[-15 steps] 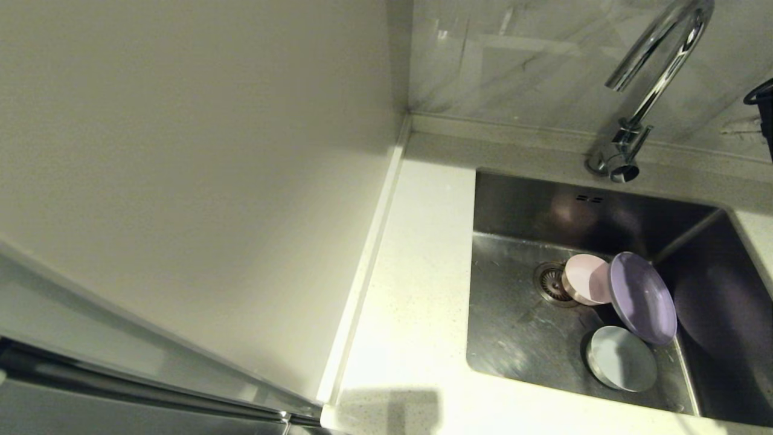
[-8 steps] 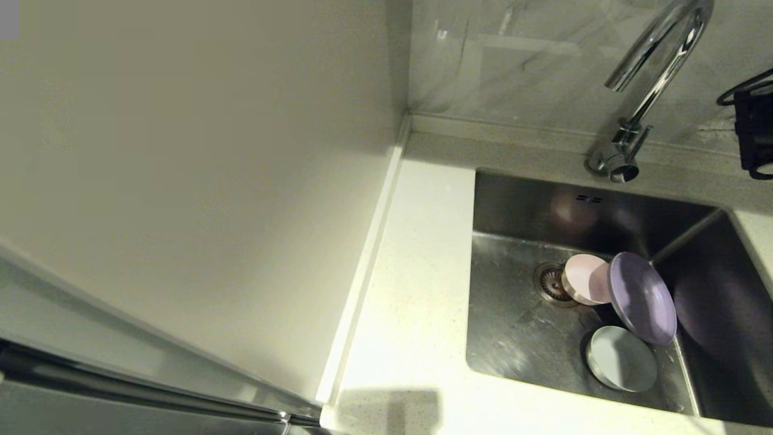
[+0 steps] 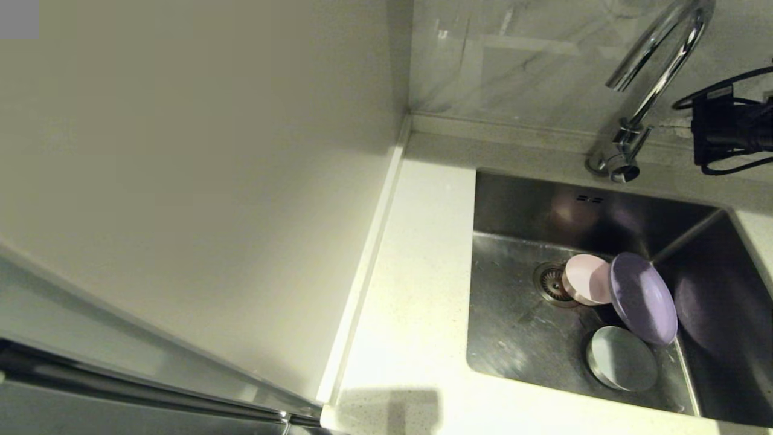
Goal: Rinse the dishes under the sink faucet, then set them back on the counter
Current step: Turn on the faucet
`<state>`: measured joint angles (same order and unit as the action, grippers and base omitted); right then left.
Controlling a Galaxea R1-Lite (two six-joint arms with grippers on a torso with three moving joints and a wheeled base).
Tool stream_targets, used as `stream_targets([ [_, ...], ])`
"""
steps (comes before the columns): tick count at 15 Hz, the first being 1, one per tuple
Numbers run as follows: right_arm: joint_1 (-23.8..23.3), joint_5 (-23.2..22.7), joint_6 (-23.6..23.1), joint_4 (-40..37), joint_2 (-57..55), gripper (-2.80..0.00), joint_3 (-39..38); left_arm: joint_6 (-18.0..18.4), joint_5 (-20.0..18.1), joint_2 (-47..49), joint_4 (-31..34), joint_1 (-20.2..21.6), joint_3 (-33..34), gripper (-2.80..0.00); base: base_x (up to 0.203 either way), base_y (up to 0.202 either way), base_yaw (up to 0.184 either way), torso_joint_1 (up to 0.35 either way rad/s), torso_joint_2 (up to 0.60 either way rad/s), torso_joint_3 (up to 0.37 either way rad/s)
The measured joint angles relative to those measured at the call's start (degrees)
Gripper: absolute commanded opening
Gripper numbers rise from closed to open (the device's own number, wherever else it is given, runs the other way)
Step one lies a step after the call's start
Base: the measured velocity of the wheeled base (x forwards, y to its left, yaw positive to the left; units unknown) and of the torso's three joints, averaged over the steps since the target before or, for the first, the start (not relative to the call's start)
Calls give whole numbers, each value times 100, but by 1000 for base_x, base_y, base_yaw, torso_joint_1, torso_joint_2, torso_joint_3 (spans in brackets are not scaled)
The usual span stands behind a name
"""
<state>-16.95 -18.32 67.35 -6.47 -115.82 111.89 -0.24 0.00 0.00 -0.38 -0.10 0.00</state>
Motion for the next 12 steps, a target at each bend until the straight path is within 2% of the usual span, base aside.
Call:
stream_targets([
  [3,146,-228,386,11,-109,-280,16,2,-1,0,0,0,0,-280,0,0,0,0,0,0],
  [6,204,-456,385,-54,-169,-280,16,2,0,0,2,0,0,-280,0,0,0,0,0,0],
  [9,100,-718,88,-489,-154,-280,89,-1,0,0,0,0,0,-280,0,0,0,0,0,0],
  [12,20,-737,-376,-912,-108,-280,107,0,-1,0,0,0,0,-280,0,0,0,0,0,0],
])
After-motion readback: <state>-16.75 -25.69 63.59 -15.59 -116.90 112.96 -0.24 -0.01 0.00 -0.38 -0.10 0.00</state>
